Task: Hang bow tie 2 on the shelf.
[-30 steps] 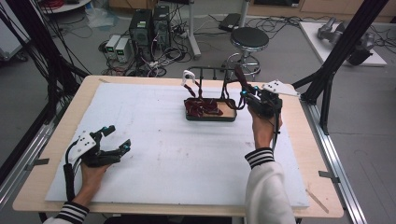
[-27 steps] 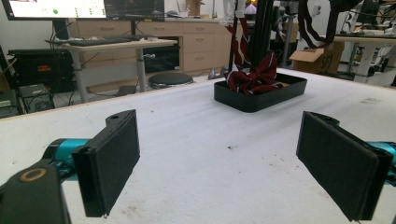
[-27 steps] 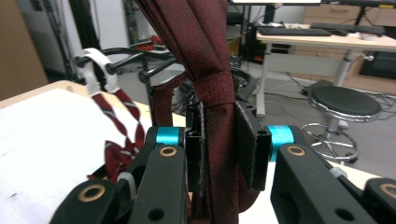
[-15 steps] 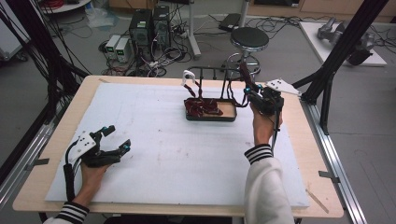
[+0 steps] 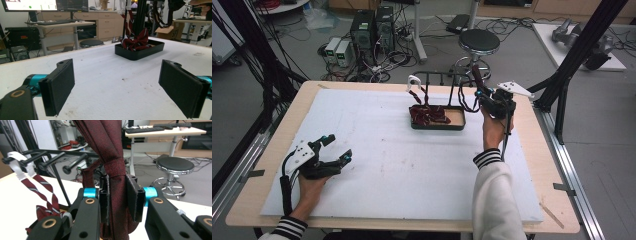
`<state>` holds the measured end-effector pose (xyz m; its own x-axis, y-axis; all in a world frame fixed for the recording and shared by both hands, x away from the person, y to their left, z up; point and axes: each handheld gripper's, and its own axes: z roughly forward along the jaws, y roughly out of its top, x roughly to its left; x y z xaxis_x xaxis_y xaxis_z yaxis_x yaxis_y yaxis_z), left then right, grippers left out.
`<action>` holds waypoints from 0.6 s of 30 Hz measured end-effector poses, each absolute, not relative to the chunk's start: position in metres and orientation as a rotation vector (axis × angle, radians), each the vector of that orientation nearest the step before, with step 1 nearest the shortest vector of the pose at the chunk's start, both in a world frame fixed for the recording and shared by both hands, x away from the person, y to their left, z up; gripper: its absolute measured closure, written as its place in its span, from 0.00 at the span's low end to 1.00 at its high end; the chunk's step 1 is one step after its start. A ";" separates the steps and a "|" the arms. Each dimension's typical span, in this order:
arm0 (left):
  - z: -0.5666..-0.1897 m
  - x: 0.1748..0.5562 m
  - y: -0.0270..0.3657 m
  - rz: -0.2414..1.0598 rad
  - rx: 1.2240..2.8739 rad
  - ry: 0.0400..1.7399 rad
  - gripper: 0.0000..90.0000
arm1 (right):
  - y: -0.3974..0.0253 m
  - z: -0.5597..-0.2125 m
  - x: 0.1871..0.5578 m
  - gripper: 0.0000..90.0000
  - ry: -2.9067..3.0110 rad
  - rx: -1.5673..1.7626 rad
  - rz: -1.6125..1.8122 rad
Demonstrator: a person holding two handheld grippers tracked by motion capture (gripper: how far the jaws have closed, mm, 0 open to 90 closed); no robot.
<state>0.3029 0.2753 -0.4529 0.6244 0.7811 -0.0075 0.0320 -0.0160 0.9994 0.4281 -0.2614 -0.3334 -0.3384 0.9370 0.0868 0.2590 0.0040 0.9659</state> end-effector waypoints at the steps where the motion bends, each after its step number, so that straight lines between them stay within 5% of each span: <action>1: -0.453 0.303 0.275 0.686 1.482 0.720 0.15 | -0.262 -0.334 0.429 0.83 1.651 1.251 1.369; 18: -0.453 0.303 0.275 0.688 1.484 0.719 0.15 | -0.265 -0.345 0.438 0.82 1.662 1.325 1.343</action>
